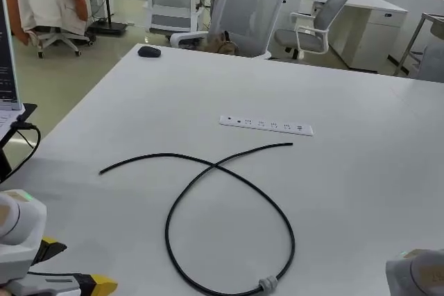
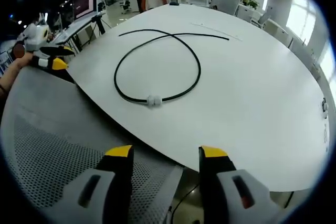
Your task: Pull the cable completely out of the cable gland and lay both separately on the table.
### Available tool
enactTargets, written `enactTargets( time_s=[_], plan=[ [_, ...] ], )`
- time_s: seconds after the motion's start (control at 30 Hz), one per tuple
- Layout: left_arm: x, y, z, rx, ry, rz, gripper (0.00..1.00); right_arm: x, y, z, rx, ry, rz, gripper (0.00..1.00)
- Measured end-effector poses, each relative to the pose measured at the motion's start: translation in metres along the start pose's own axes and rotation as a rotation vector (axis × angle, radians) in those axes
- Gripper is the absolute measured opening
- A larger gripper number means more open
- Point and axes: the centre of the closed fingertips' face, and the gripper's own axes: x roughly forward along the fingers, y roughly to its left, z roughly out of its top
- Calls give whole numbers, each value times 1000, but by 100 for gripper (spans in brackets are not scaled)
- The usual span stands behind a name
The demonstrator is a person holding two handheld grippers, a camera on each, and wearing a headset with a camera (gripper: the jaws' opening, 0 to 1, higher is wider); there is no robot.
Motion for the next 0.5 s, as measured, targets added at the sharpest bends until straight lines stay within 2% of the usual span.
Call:
enactTargets(
  time_s=[0.17,0.3,0.5],
  plan=[
    [0,2,0,-3,1,12,68,0,0,0,0,0,-1,53],
    [-1,2,0,-3,1,17,68,0,-4,0,-9,6,-23,55],
    [-1,3,-2,-8,5,24,69,0,-2,0,-6,2,-10,55]
  ],
)
